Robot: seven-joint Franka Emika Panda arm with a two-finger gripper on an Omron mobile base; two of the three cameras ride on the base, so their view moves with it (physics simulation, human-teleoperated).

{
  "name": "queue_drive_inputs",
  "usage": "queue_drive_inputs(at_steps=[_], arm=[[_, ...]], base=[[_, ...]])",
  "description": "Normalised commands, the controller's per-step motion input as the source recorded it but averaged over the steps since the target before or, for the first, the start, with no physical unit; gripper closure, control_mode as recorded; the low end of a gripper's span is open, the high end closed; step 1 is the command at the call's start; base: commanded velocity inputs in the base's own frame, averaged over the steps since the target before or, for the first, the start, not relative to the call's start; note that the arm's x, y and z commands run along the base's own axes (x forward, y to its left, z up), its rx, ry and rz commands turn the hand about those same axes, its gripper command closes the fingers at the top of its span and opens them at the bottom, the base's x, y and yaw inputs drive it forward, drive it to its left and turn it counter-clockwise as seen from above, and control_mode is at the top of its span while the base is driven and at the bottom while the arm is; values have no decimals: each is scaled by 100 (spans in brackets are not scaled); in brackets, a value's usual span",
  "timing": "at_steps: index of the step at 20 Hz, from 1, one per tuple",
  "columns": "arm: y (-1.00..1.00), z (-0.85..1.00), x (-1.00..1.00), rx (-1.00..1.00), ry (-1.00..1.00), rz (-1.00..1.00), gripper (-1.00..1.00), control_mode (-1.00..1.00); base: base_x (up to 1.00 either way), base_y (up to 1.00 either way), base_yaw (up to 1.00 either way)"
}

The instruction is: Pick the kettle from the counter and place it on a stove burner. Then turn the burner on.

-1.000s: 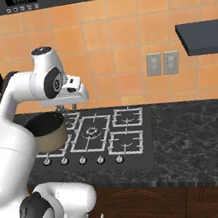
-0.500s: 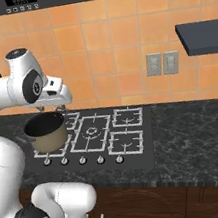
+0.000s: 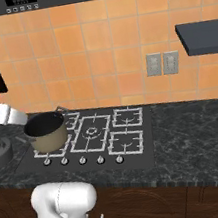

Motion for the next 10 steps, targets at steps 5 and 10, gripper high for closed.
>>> queue_drive_inputs(at_steps=[5, 10], arm=[[40, 0, -28, 0, -8, 1, -100, -100], [44, -2, -1, 2, 1, 0, -100, -100]], base=[[0, 0, 0], [0, 0, 0]])
